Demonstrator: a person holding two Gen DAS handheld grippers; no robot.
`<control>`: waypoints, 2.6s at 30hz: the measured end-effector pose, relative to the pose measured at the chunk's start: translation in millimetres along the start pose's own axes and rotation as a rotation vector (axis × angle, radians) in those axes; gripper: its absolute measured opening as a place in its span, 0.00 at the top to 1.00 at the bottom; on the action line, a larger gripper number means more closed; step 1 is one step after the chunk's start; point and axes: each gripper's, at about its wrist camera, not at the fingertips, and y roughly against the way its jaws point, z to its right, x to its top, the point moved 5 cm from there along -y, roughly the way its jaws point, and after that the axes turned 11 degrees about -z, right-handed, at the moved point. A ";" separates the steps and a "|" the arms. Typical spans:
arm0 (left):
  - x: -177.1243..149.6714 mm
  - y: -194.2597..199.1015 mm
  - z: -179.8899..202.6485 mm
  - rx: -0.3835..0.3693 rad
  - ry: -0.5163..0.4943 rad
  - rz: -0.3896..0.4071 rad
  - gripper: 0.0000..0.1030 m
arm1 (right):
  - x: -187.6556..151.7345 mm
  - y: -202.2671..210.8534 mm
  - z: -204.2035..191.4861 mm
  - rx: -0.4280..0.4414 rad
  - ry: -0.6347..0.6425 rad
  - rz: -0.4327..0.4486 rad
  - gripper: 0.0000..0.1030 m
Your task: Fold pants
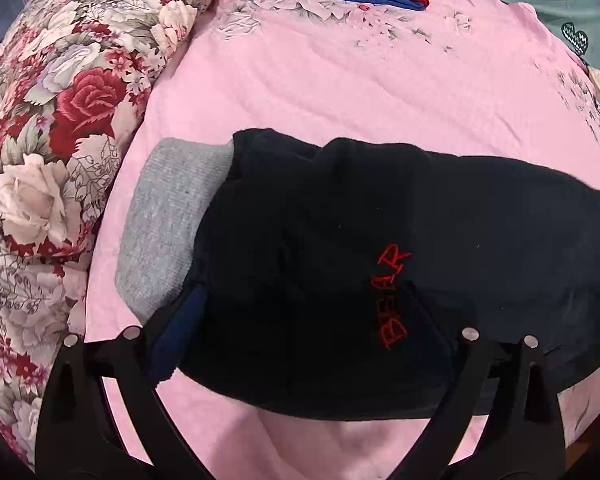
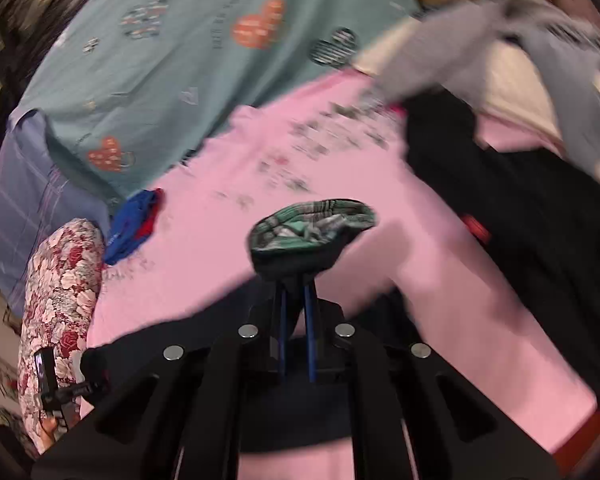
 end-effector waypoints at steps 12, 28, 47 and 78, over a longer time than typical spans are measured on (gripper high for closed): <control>-19.3 26.6 -9.7 -0.115 0.022 -0.002 0.06 | -31.4 -21.3 11.4 -0.021 0.021 -0.135 0.62; -52.1 48.5 -59.3 -0.190 0.182 0.003 0.06 | -86.7 -85.1 -104.5 0.059 0.544 -0.345 0.59; -25.6 6.9 -56.1 -0.363 0.306 -0.136 0.40 | -79.9 -80.7 -97.0 0.087 0.509 -0.295 0.45; 16.6 25.9 -42.5 -0.358 0.288 -0.045 0.61 | -84.6 -129.5 -121.1 -0.212 0.976 -0.329 0.58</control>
